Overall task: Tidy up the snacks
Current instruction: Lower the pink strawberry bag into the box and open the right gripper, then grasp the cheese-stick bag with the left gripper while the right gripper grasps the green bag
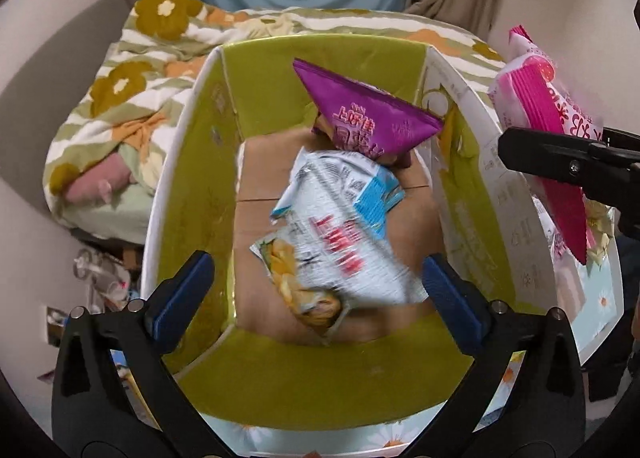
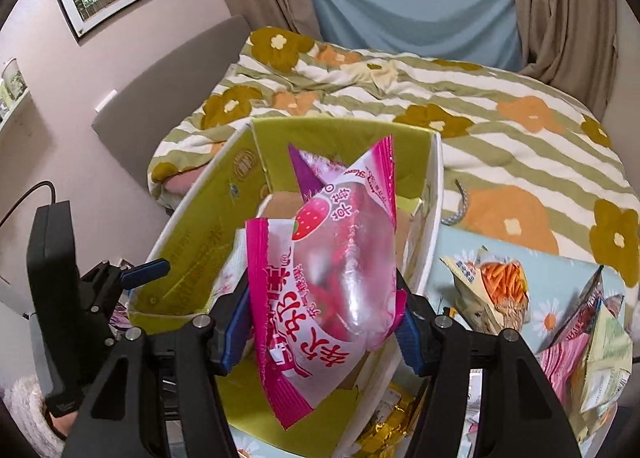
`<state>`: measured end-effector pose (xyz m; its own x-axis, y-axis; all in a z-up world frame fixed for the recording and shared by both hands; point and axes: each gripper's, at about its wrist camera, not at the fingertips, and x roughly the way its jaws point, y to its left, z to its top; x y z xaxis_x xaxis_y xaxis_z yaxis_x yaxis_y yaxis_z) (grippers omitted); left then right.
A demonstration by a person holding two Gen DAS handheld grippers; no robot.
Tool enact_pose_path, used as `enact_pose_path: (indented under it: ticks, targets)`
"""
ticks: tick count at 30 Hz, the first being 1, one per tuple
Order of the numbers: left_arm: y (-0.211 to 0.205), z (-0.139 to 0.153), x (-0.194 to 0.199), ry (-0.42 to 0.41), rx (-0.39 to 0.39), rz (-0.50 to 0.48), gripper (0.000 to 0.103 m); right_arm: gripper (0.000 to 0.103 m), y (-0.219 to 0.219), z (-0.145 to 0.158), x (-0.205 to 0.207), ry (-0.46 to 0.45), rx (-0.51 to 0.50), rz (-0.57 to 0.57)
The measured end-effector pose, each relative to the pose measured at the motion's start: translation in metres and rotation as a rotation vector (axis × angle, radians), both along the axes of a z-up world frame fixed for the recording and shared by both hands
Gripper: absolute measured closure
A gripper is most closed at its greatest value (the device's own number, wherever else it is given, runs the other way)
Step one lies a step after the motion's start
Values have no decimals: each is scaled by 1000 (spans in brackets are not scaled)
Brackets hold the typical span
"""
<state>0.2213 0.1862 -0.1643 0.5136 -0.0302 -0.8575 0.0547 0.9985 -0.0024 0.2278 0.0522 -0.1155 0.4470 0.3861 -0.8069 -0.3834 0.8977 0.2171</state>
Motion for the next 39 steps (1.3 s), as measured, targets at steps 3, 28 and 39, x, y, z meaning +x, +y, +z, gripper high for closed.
enact_pose_path:
  ticks: [3, 28, 39]
  targets:
    - [6, 4, -1, -5, -20, 17, 0, 46, 0, 0, -3, -4, -31, 5]
    - [38, 14, -35, -21, -20, 168, 0, 0, 29, -30, 2, 59, 60, 110]
    - [24, 42, -33, -79, -11, 92, 0, 0, 19, -1, -12, -13, 70, 93]
